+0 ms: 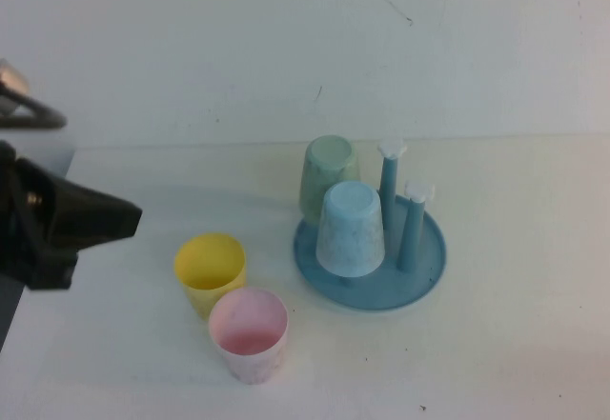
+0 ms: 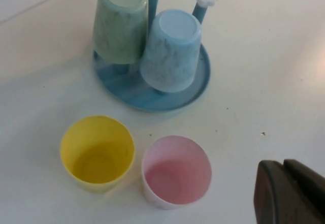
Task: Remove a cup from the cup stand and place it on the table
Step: Pick up the cup from the rack
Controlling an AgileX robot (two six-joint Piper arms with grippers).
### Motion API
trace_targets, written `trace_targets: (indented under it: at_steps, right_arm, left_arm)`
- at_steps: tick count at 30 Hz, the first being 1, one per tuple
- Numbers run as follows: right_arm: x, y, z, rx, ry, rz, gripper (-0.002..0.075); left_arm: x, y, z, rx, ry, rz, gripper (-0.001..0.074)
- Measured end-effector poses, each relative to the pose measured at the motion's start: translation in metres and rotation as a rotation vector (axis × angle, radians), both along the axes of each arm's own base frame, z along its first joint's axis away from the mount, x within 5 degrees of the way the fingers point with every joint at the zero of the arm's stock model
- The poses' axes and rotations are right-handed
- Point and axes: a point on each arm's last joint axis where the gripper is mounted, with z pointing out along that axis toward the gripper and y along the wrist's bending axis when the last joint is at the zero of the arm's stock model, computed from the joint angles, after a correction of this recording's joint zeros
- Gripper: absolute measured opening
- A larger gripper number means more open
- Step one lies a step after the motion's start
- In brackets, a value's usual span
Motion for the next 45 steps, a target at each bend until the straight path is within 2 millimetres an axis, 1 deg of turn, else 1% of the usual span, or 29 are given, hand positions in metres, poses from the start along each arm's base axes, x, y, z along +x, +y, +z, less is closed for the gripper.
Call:
trace_targets:
  at_steps: [2,4,6,8,9,12,16,18,19,21,23,25,26,27,30,33,37,40,45]
  right_arm:
    - [0.0,0.0,0.0,0.0,0.0,0.0,-0.0002]
    - [0.0,0.0,0.0,0.0,0.0,0.0,-0.0002]
    - [0.0,0.0,0.0,0.0,0.0,0.0,-0.0002]
    - [0.0,0.0,0.0,0.0,0.0,0.0,-0.0002]
    - [0.0,0.0,0.0,0.0,0.0,0.0,-0.0002]
    - [0.0,0.0,0.0,0.0,0.0,0.0,-0.0003]
    - [0.0,0.0,0.0,0.0,0.0,0.0,-0.0002]
    - [0.0,0.0,0.0,0.0,0.0,0.0,-0.0002]
    - [0.0,0.0,0.0,0.0,0.0,0.0,-0.0002]
    - [0.0,0.0,0.0,0.0,0.0,0.0,-0.0002]
    - [0.0,0.0,0.0,0.0,0.0,0.0,-0.0002]
    - [0.0,0.0,0.0,0.0,0.0,0.0,-0.0003]
    - [0.0,0.0,0.0,0.0,0.0,0.0,-0.0003]
    - [0.0,0.0,0.0,0.0,0.0,0.0,-0.0002]
    - [0.0,0.0,0.0,0.0,0.0,0.0,-0.0003]
    - [0.0,0.0,0.0,0.0,0.0,0.0,-0.0003]
    - [0.0,0.0,0.0,0.0,0.0,0.0,-0.0002]
    - [0.0,0.0,0.0,0.0,0.001,0.0,-0.0002]
    - [0.0,0.0,0.0,0.0,0.001,0.0,-0.0002]
  left_arm:
    - [0.021,-0.003,0.005,0.048,0.007,-0.034,-0.0003]
    - [0.034,-0.012,0.013,0.105,-0.009,-0.081,-0.0003]
    - [0.043,-0.025,0.017,0.162,-0.012,-0.119,-0.0003]
    - [0.051,-0.043,0.019,0.227,-0.017,-0.156,-0.0003]
    - [0.054,-0.05,0.018,0.257,-0.016,-0.162,-0.0003]
    - [0.062,-0.079,0.015,0.326,-0.009,-0.208,-0.0003]
    - [0.078,-0.11,0.004,0.381,0.044,-0.217,0.0009]
    - [0.089,-0.122,-0.004,0.392,0.083,-0.211,0.0053]
    - [0.094,-0.129,-0.009,0.396,0.101,-0.21,0.0097]
    - [0.104,-0.14,-0.015,0.391,0.131,-0.205,0.0231]
    - [0.116,-0.15,-0.021,0.381,0.162,-0.183,0.0409]
    - [0.128,-0.157,-0.027,0.371,0.178,-0.166,0.0555]
    - [0.134,-0.163,-0.031,0.369,0.189,-0.163,0.0604]
    - [0.14,-0.168,-0.035,0.365,0.2,-0.157,0.0635]
    - [0.154,-0.182,-0.048,0.359,0.235,-0.139,0.0675]
    - [0.166,-0.195,-0.059,0.381,0.244,-0.122,0.068]
    - [0.174,-0.208,-0.072,0.454,0.234,-0.106,0.0681]
    - [0.178,-0.214,-0.083,0.497,0.238,-0.077,0.0681]
    - [0.187,-0.216,-0.099,0.53,0.258,-0.017,0.0683]
